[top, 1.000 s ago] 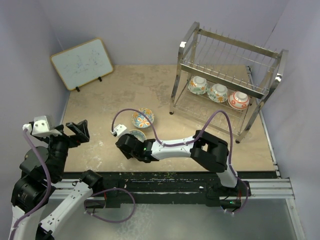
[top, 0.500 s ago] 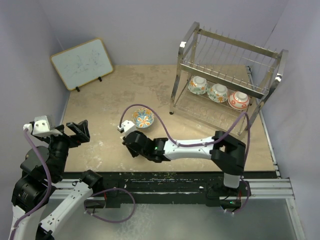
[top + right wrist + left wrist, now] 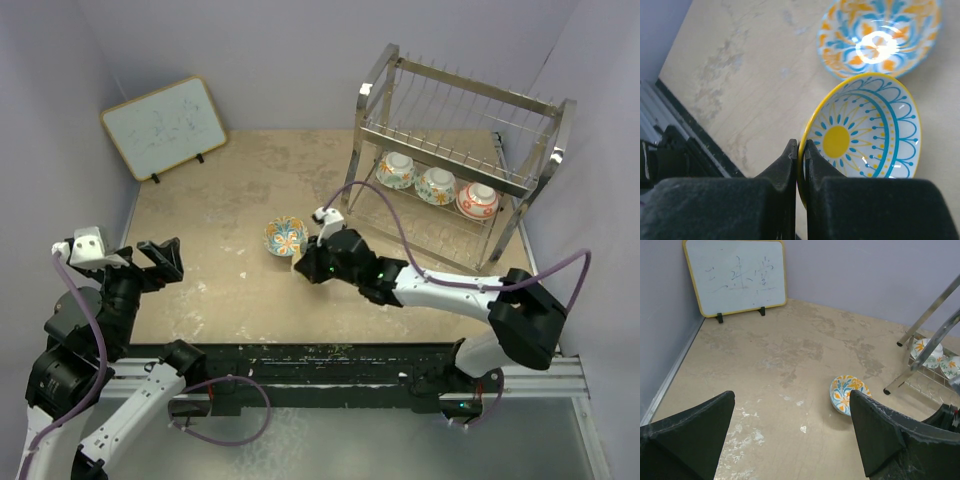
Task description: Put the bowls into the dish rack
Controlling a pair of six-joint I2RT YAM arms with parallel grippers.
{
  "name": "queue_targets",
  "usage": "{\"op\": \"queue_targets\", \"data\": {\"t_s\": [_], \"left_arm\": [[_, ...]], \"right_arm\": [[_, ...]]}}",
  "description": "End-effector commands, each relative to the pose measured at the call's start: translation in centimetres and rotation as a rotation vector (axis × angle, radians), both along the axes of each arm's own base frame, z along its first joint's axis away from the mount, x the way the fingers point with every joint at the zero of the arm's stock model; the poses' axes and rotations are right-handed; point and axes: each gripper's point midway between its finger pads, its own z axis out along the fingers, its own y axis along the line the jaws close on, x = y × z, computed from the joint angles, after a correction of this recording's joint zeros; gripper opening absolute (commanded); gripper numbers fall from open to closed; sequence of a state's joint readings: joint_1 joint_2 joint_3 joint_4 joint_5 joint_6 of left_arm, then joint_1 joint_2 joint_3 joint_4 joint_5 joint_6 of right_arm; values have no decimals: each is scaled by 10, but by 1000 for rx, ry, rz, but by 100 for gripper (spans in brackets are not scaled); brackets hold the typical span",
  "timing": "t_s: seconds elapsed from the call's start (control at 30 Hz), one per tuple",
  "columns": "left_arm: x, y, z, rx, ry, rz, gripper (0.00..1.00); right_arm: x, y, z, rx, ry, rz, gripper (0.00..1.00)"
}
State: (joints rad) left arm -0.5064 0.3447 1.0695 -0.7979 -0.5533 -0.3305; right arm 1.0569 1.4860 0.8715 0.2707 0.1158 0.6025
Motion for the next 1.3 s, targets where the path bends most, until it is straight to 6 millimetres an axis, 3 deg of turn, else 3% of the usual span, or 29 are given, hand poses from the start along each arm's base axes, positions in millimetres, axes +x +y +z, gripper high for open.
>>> {"op": "queue_targets", "data": {"t_s": [0.0, 0.23, 0.73, 1.27], "left_arm": [[6, -7, 15, -29, -39, -19, 99], [10, -13, 16, -39, -37, -39, 99], [10, -13, 19, -20, -36, -40, 99], [14, -13, 19, -4, -33, -33, 99]], "right_arm": [[20, -7, 61, 262, -35, 16, 1], [46, -45, 72, 363, -17, -18, 1], [111, -102, 84, 597, 37, -59, 2], [161, -191, 100, 765, -12, -329, 2]]}}
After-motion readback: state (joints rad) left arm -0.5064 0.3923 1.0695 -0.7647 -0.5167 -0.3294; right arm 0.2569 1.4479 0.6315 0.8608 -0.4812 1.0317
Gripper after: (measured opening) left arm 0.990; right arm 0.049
